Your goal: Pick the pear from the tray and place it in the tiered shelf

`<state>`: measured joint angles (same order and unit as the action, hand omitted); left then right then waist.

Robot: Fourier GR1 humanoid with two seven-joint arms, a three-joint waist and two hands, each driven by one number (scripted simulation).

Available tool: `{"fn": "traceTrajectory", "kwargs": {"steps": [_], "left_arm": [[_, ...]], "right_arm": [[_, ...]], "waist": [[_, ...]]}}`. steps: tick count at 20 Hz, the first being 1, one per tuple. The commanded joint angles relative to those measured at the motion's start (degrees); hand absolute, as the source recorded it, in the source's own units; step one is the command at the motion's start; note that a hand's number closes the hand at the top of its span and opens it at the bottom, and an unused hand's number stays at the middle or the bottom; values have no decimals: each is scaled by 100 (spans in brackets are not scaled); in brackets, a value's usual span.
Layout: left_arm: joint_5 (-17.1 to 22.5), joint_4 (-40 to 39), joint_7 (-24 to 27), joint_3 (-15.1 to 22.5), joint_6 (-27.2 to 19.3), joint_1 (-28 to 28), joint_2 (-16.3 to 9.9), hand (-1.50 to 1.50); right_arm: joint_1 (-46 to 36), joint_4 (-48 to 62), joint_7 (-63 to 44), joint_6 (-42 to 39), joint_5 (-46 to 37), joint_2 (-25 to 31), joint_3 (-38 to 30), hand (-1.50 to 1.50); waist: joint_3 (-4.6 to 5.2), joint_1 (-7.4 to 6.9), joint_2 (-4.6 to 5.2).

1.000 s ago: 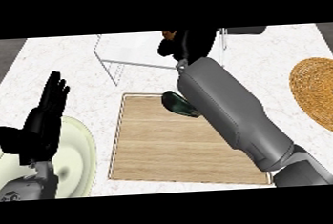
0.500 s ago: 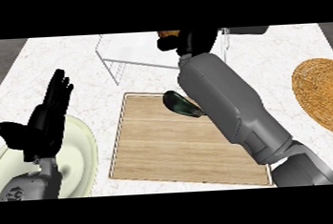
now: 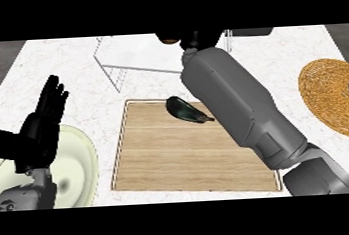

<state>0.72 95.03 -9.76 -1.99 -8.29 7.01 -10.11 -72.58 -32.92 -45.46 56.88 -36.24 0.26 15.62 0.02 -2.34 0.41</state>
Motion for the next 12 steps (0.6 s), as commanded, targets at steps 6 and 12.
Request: {"fn": "traceTrajectory", "kwargs": {"steps": [6,12], "left_arm": [[10,121,262,-254,-26,-574,-75,0],[-67,50,200,-273,-171,-552,25,0]], "right_arm": [[644,-805,-998,628,-562,243,-250,-150],[1486,-2479,-1780,-82,-1024,515,-139,-150]], "waist": [[-1,419,-151],[1,617,-202]]}}
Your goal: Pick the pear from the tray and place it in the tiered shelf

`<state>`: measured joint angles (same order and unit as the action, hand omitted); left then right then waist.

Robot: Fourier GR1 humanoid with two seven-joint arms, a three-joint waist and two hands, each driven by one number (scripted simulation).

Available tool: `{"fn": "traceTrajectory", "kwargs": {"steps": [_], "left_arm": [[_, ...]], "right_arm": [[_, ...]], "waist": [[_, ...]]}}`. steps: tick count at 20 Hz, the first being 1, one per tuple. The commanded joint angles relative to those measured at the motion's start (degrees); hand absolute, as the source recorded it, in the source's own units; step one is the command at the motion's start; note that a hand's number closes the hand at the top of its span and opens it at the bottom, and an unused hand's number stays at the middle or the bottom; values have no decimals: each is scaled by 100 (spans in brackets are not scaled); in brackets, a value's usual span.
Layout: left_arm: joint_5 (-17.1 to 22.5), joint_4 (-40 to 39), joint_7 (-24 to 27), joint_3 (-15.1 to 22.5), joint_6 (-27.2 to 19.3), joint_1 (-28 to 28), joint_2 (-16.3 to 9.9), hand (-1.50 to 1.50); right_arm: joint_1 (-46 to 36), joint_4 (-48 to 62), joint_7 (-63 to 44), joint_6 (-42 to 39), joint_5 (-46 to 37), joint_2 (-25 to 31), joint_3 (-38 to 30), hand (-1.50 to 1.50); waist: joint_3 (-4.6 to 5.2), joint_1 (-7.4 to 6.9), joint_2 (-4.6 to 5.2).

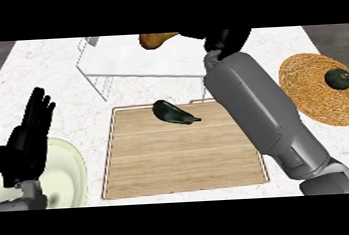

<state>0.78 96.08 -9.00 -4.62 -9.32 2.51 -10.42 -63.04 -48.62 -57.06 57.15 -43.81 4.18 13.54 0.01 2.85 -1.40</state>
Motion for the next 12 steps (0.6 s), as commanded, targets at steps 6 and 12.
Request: {"fn": "traceTrajectory", "kwargs": {"steps": [6,12], "left_arm": [[182,65,8,-230,134,-152,-126,0],[69,449,-245,-37,92,-124,-64,0]], "right_arm": [[1969,-3217,-964,-851,-427,460,460,-150],[3557,-5638,-1214,-1556,-588,1279,428,-150]], "waist": [[1,92,-16],[-1,-32,44]]}}
